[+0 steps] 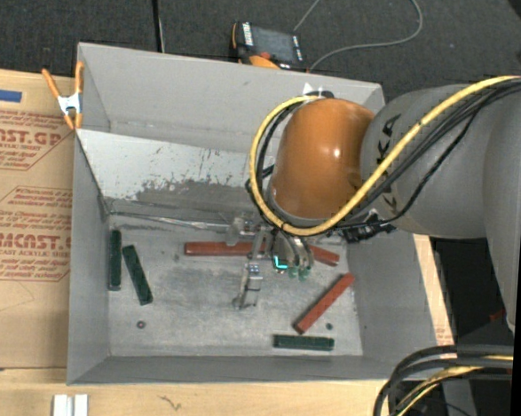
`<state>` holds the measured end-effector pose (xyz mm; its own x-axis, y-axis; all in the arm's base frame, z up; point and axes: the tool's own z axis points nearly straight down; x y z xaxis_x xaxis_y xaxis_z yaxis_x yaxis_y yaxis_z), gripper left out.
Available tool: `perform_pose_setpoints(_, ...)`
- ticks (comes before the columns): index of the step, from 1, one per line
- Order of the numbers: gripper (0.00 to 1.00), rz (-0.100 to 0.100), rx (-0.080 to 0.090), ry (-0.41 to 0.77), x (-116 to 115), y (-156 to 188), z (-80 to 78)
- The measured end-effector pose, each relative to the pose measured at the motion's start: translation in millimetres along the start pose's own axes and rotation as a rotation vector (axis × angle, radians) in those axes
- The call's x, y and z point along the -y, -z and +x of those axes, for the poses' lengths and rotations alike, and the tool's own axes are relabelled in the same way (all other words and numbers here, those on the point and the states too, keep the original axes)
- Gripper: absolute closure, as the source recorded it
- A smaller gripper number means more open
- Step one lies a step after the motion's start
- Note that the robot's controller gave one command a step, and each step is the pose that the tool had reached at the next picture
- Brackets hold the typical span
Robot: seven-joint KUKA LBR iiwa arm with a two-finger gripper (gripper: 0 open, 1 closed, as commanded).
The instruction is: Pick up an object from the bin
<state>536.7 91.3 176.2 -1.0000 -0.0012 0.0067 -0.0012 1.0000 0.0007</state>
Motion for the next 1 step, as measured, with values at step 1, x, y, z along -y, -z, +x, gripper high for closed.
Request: perform_pose_setpoints(1,0.00,0.000,0.005,-0.125,6.9,-110.2,-56.7)
